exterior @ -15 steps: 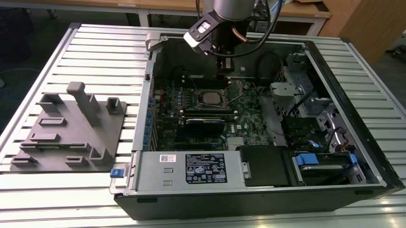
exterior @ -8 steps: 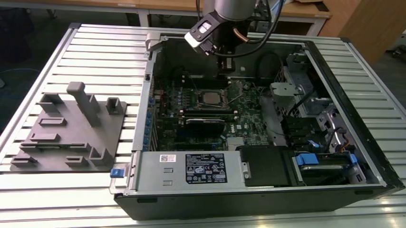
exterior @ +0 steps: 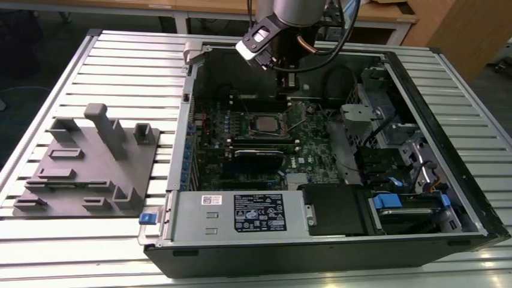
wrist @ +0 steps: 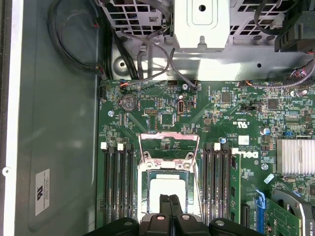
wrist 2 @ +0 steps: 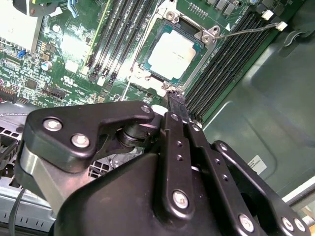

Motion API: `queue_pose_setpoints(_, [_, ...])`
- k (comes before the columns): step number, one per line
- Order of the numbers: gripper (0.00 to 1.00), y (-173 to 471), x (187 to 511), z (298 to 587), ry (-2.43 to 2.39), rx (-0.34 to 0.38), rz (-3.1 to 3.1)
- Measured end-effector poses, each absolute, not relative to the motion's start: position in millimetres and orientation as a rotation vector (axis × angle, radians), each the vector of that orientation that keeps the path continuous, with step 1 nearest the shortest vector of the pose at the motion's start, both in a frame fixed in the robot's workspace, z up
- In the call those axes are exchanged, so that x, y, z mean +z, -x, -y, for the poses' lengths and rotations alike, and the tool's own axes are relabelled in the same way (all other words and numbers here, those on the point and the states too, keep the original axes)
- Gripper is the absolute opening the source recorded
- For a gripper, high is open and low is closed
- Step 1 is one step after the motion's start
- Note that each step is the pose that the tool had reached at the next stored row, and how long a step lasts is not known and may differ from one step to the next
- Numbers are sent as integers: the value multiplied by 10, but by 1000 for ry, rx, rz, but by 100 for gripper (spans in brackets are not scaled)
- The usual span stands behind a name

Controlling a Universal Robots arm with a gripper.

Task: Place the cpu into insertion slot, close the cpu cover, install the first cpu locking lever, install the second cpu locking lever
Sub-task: 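Close the cpu cover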

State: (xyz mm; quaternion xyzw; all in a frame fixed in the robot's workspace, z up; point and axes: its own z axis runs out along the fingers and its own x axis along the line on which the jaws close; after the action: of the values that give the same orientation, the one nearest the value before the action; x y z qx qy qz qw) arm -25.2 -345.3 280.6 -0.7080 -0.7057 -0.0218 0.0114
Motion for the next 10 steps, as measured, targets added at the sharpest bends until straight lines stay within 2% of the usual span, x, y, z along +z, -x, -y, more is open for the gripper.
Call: queue_pose_setpoints(10, [11, 220, 2798, 3453, 2202, -62, 2203])
